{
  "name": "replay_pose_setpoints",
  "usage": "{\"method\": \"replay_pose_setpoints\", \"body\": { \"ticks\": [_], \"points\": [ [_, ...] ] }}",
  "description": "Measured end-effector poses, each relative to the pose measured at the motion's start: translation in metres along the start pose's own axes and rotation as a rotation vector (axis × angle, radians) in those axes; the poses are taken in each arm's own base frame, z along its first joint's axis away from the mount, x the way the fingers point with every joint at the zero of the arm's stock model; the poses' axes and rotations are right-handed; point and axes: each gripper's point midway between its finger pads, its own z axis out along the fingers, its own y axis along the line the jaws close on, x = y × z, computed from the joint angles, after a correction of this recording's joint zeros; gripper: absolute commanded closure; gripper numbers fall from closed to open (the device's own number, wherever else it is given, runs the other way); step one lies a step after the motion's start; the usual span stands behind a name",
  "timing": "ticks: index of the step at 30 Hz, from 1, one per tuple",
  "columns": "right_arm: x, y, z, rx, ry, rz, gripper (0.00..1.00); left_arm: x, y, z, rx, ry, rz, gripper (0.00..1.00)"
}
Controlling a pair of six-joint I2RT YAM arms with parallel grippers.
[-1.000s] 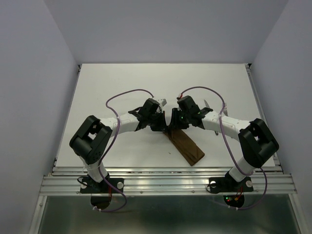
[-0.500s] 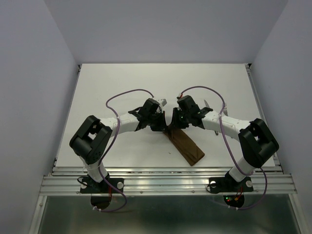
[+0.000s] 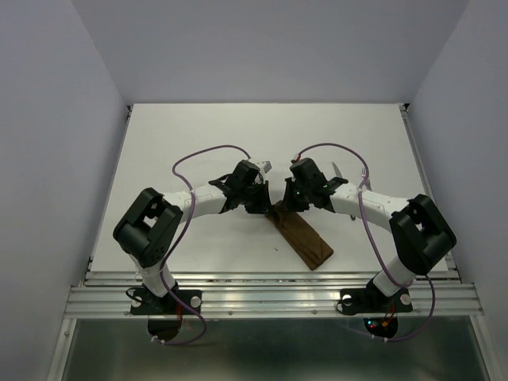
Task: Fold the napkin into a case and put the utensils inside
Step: Stuff the top corner of the smaller-rectangle-folded napkin into the folded napkin.
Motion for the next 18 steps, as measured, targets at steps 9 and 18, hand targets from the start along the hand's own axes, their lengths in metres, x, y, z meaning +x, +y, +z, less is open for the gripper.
{"method": "replay_pose_setpoints", "body": {
  "ticks": [9, 18],
  "points": [
    [0.011, -0.005, 0.007, 0.006, 0.043, 0.003, 0.99, 0.0, 0.0, 0.0, 0.0, 0.001, -0.001, 1.0],
    [0.021, -0.014, 0.019, 0.037, 0.084, 0.002, 0.99, -0.001, -0.001, 0.0, 0.001, 0.0, -0.006, 1.0]
  ]
}}
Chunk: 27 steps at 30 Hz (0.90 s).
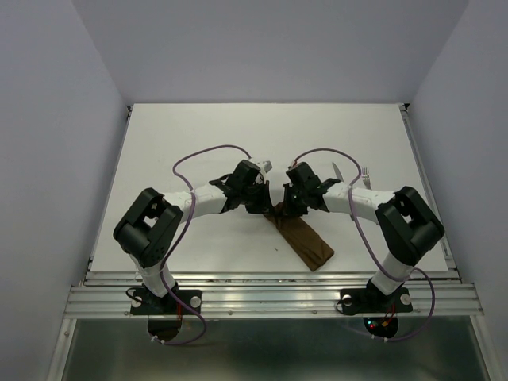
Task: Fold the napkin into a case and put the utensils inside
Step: Stuff the top corner of the smaller-rectangle-folded napkin into the folded napkin.
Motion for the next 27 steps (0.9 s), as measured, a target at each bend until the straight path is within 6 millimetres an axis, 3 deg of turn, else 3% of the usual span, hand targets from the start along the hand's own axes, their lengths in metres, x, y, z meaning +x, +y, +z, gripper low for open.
{"method": "replay_pose_setpoints", "body": {
  "ticks": [11, 27],
  "points": [
    [-0.001, 0.0, 0.013, 0.0, 0.015, -0.004, 0.99, -0.003, -0.003, -0.001, 0.013, -0.003, -0.007, 1.0],
    [-0.003, 0.006, 0.007, -0.022, 0.009, -0.005, 0.99, -0.004, -0.003, -0.001, 0.016, -0.002, 0.006, 1.0]
  ]
}}
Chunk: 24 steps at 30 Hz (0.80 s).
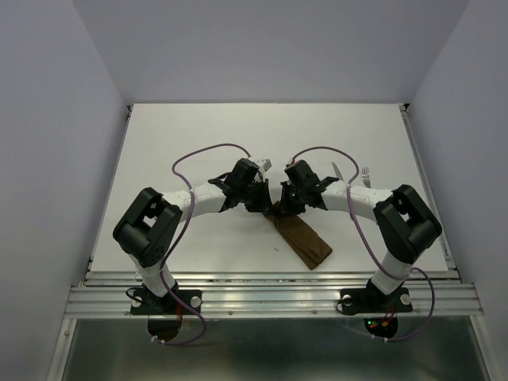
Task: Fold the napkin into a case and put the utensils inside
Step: Stuff the top corner of the smaller-rectangle-folded napkin into the folded napkin.
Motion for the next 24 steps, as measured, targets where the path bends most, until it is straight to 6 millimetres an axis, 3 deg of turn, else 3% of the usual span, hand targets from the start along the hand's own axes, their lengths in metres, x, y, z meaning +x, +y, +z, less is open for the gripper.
{"method": "replay_pose_setpoints", "body": {
  "ticks": [16, 24],
  "points": [
    [0.006, 0.022, -0.003, -0.137, 0.002, 0.081, 0.99, 0.001, 0.005, 0.001, -0.008, 0.007, 0.015, 1.0],
    [0.005, 0.022, -0.01, -0.137, -0.018, 0.098, 0.99, 0.001, 0.003, 0.001, 0.001, 0.012, 0.017, 1.0]
  ]
}}
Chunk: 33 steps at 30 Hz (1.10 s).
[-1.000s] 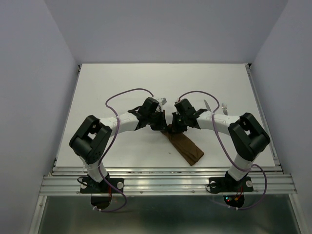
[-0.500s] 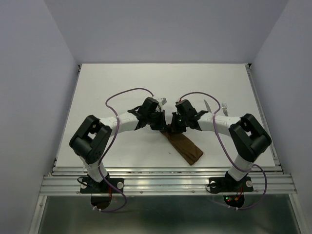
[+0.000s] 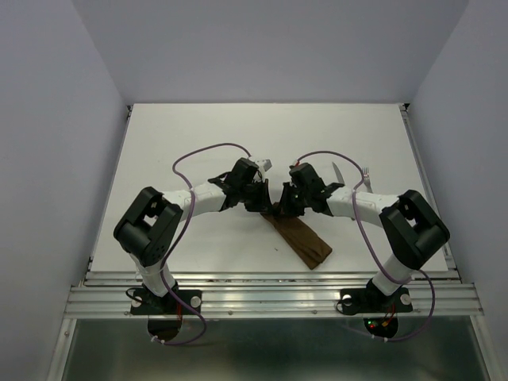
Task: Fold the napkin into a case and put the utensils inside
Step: Stuff the top corner of the smaller-rectangle-folded napkin into the folded napkin.
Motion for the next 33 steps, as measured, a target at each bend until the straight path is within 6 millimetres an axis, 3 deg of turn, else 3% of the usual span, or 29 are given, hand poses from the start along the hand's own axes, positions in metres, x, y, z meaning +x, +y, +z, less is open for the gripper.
{"method": "replay_pose_setpoints", "body": {
  "ticks": [9, 14, 18, 23, 33],
  "points": [
    [-0.003, 0.002, 0.002, -0.005, -0.02, 0.041, 0.98, -0.003, 0.001, -0.001, -0.005, -0.005, 0.012, 1.0],
    [-0.004, 0.0, 0.011, -0.003, -0.025, 0.081, 0.77, -0.002, 0.004, 0.0, -0.014, 0.0, 0.019, 1.0],
    [-0.006, -0.002, 0.01, 0.009, -0.04, 0.088, 0.69, -0.004, 0.005, 0.0, -0.019, -0.003, 0.025, 1.0],
    [-0.009, -0.004, -0.004, 0.03, -0.076, 0.086, 0.65, -0.008, 0.004, -0.001, -0.018, -0.01, 0.035, 1.0],
    [-0.029, 0.023, -0.04, -0.047, -0.178, 0.063, 0.67, -0.007, 0.005, -0.001, -0.018, -0.009, 0.052, 1.0]
  ]
}}
